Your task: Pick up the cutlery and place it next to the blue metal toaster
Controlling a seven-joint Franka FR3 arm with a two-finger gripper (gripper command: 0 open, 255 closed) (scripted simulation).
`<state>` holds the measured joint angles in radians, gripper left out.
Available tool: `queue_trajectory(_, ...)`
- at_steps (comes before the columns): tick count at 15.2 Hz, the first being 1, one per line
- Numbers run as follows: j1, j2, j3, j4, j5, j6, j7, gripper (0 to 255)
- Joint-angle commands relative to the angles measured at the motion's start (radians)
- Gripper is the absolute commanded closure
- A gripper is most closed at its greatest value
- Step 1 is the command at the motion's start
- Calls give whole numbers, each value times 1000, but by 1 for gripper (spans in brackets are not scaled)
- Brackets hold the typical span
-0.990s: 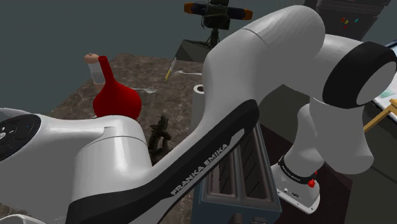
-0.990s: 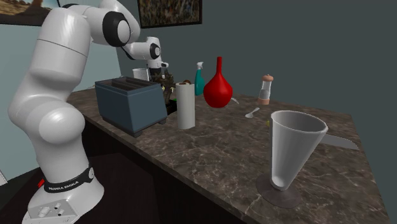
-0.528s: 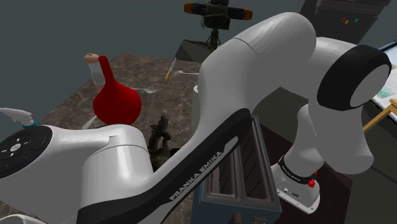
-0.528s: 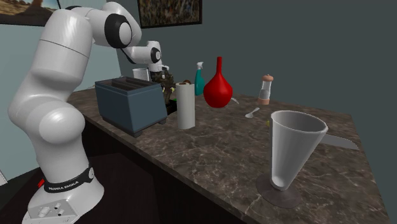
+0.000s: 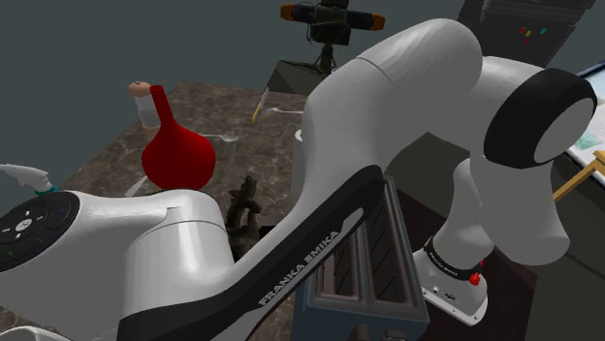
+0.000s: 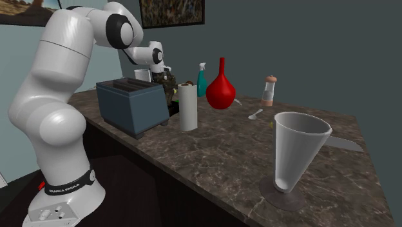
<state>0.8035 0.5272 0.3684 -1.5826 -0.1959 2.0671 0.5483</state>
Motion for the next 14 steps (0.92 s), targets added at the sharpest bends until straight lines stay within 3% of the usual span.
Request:
queue_trajectory(1,1,4,1,-6,0,0,0,0)
queue_trajectory(6,-2,-38,11,63,19,-108,-14,0)
queue_trajectory(14,-2,-38,11,62,19,-108,-14,0)
